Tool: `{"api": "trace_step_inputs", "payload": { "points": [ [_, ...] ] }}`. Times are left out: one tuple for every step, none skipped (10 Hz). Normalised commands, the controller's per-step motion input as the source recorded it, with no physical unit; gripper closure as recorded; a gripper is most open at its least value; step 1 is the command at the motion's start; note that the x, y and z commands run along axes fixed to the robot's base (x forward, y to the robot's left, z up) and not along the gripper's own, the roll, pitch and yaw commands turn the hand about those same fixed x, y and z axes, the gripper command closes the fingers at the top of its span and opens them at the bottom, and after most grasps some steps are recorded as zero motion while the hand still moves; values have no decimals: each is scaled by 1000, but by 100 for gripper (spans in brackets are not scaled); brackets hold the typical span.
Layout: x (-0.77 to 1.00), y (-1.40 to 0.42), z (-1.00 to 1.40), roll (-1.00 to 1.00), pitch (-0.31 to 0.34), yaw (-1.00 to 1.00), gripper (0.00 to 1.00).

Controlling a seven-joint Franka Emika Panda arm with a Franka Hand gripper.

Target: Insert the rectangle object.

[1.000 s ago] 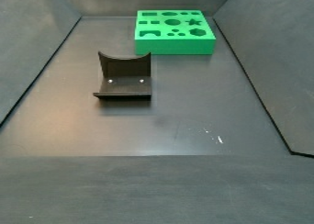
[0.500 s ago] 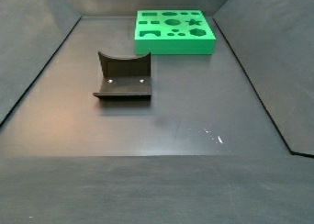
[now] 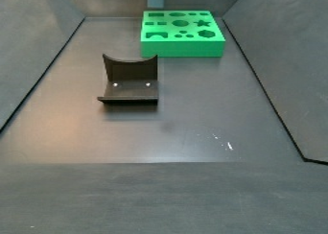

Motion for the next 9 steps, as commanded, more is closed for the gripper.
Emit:
{"api": "trace_step_inputs", "payload": {
  "points": [
    [0,-197,-360,300,0,51,100],
    [0,-194,-540,241,0,63,100],
    [0,0,-363,150,0,31,100],
    [-377,0,-189,0,-60,0,100],
    [-546,97,-109,0,-164,46,100],
    [-303,294,-177,0,-99,254,100],
    [309,63,-829,23,-36,154,100],
    [760,0,-1000,49,0,71,100],
    [774,-31,-1000,14,0,71,100]
  ]
}}
